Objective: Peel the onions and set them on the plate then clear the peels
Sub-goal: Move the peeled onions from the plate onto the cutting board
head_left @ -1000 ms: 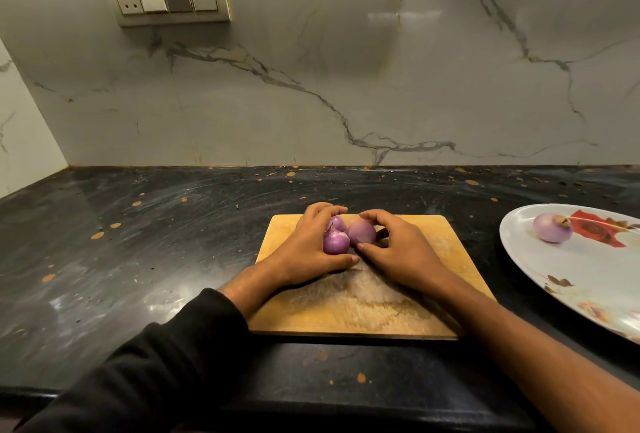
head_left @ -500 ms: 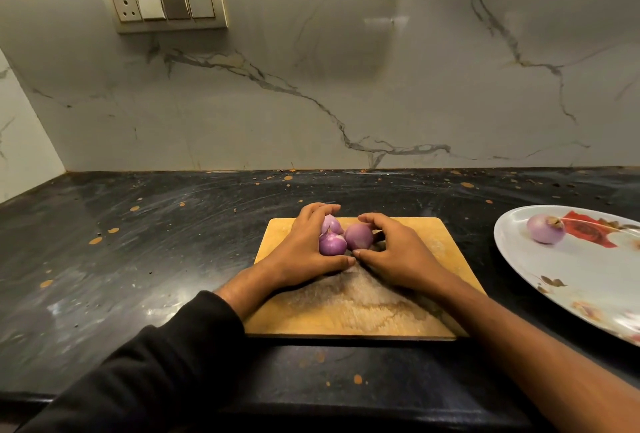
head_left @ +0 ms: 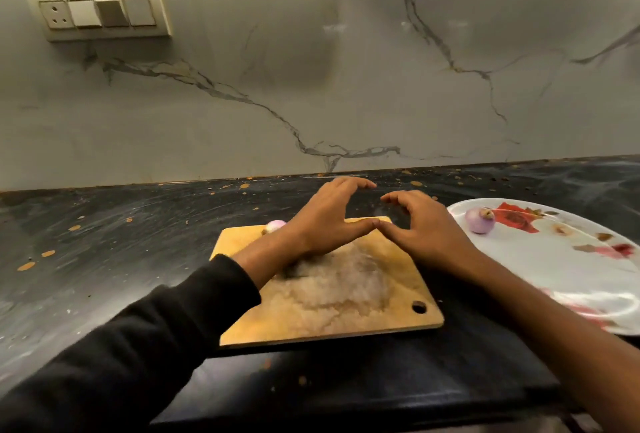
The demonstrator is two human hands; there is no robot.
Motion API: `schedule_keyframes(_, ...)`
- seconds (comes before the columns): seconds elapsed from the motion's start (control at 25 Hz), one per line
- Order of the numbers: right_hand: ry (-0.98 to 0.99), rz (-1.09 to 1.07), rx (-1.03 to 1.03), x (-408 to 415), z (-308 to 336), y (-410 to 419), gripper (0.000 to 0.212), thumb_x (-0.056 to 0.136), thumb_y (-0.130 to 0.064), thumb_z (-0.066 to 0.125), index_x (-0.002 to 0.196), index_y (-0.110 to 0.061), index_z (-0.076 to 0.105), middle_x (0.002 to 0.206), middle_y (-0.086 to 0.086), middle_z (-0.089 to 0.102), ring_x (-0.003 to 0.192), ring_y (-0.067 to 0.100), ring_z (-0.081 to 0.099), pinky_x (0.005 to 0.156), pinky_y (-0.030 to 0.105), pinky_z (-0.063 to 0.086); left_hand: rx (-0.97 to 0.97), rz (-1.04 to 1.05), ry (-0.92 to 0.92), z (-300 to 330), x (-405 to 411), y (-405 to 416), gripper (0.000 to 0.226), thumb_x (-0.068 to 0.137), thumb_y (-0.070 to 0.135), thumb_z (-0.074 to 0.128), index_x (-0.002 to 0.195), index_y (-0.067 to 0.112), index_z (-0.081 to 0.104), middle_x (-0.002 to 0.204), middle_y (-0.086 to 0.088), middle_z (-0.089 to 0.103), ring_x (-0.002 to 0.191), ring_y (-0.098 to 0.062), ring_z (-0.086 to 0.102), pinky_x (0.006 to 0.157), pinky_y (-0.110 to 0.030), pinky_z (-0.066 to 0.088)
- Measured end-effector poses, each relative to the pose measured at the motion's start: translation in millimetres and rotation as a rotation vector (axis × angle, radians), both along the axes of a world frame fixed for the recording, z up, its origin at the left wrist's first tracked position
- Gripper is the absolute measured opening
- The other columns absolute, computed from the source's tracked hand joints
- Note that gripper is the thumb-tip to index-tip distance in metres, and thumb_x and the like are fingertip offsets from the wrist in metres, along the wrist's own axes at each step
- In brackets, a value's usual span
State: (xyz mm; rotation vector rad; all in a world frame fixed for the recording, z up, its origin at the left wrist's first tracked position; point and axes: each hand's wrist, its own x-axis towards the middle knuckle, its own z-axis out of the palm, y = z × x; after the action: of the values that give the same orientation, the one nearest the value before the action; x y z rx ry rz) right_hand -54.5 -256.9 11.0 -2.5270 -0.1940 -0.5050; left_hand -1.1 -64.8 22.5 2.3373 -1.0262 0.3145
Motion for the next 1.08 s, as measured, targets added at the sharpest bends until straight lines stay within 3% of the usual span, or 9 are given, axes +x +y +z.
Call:
schedule_keyframes(0.36,0.152,-0.325,-0.032,-16.9,-4.9,-122.8,0.065,0.088,-0.029,0.075,0.145,-0.016,0.047,0.147,0.009,0.053,0.132,0.027,0.050,0.106,0.040,0.042,0.253,-0.111,0.070,0.8,14.6,-166.8,0.070,0.088,0.037,0.071,0.146,0.015,0.039,0.148,-0.008,0.046,0.134,-0.025,0.045,0.110,-0.042,0.039)
schedule_keyframes(0.56,0.277,-0.240,0.028,-12.3,-13.4,-147.2,0.067,0.088,-0.011,0.073,0.147,-0.015,0.042,0.145,0.009,0.053,0.126,0.027,0.052,0.102,0.035,0.040,0.440,0.003,0.005,-15.6,22.8,-213.8,0.051,0.090,0.043,0.063,0.133,0.018,0.050,0.135,-0.006,0.058,0.122,-0.035,0.051,0.099,-0.048,0.036)
schedule_keyframes(0.68,0.244,-0.249,0.071,-8.2,-24.5,-159.1,0.064,0.085,-0.007,0.073,0.143,-0.018,0.048,0.137,0.007,0.059,0.115,0.022,0.057,0.097,0.034,0.048,0.401,0.008,0.005,-26.5,21.2,-225.0,0.038,0.095,0.033,0.059,0.127,0.015,0.053,0.129,-0.010,0.058,0.116,-0.035,0.054,0.094,-0.046,0.039)
schedule_keyframes(0.88,0.100,-0.273,0.079,-4.7,-35.0,-156.6,0.046,0.080,-0.016,0.079,0.124,-0.016,0.064,0.115,0.003,0.070,0.103,0.022,0.063,0.089,0.042,0.055,0.286,-0.022,0.030,-34.4,22.7,-219.4,0.039,0.090,0.012,0.067,0.127,0.010,0.054,0.124,-0.012,0.047,0.100,-0.033,0.059,0.090,-0.046,0.051)
schedule_keyframes(1.0,0.085,-0.323,0.143,-2.9,-38.5,-150.4,0.050,0.082,-0.019,0.080,0.126,-0.012,0.058,0.117,0.004,0.065,0.104,0.023,0.061,0.085,0.033,0.050,0.246,-0.015,0.035,-31.7,17.2,-214.7,0.041,0.091,0.013,0.067,0.130,0.012,0.053,0.125,-0.013,0.058,0.106,-0.032,0.060,0.091,-0.045,0.051)
schedule_keyframes(1.08,0.088,-0.327,0.194,-3.6,-40.3,-144.0,0.052,0.083,-0.017,0.080,0.128,-0.013,0.055,0.122,0.007,0.066,0.107,0.024,0.062,0.088,0.035,0.052,0.208,-0.016,0.071,-31.7,15.3,-209.9,0.041,0.092,0.012,0.065,0.131,0.013,0.052,0.124,-0.013,0.063,0.107,-0.031,0.061,0.091,-0.045,0.052)
